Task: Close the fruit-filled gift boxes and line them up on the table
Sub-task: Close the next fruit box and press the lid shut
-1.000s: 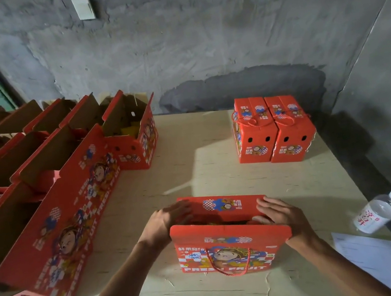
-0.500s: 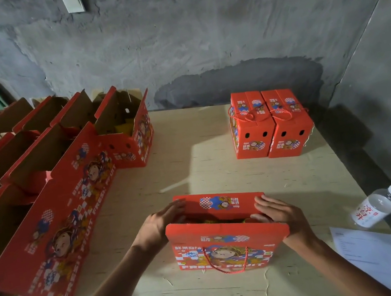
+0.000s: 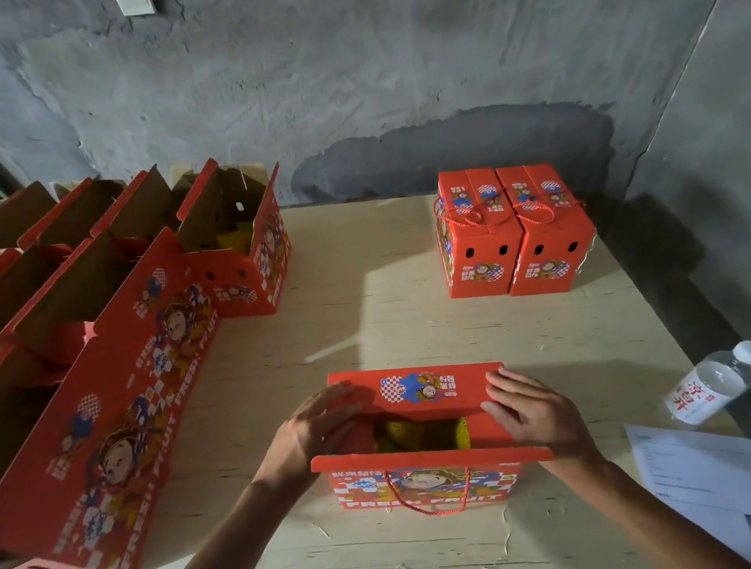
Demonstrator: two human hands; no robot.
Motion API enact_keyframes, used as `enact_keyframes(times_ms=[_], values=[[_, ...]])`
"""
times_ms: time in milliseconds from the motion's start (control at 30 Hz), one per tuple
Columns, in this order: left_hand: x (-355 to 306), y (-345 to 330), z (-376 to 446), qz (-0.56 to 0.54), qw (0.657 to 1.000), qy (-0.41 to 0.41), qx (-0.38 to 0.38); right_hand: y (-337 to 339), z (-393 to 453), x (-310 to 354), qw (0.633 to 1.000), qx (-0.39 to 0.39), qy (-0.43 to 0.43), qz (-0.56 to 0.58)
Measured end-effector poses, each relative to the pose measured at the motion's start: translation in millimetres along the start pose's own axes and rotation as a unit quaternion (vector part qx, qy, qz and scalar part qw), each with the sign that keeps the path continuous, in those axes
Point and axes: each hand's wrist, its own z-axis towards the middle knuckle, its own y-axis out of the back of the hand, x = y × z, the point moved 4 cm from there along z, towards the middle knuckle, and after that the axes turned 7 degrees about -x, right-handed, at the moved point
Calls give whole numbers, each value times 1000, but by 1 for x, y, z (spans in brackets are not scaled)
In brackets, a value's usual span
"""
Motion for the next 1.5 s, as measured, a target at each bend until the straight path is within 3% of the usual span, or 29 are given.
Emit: enact_keyframes(times_ms=[100,200,300,400,433,567,700,800,900,1000,1100,1167,1300,1500], values=[[4,-2,0,-50,997,60,-12,-7,-9,-11,992,26,-97,78],[7,-6,2,-99,990,94,-27,-14,-21,-20,942,52,-256,211],[11,-7,0,-70,993,88,-35,-16,-21,-19,905,61,-324,269],[20,-9,3,-74,993,91,-19,-20,-22,-22,789,79,-493,359],[24,-11,6,-91,990,110,-9,-20,-19,-21,769,91,-507,379],[37,-16,18,-190,958,212,19,-20,-6,-15,789,125,-480,363],[36,-23,38,-126,970,208,16,-18,-5,-16,796,164,-466,350],[31,-29,42,-69,976,200,42,-10,0,-10,820,257,-419,292],[27,-28,40,-52,975,207,64,-15,7,-1,859,375,-325,127],[25,-26,39,-19,977,199,73,-18,15,-5,822,391,-392,134],[22,-24,32,-20,970,231,69,-19,31,-3,801,452,-366,143],[20,-24,26,-24,970,235,53,-25,38,0,801,490,-336,69],[15,-23,23,-43,967,249,37,-36,38,0,763,520,-372,-94],[15,-23,15,-62,965,254,11,-36,27,2,813,458,-335,-126]])
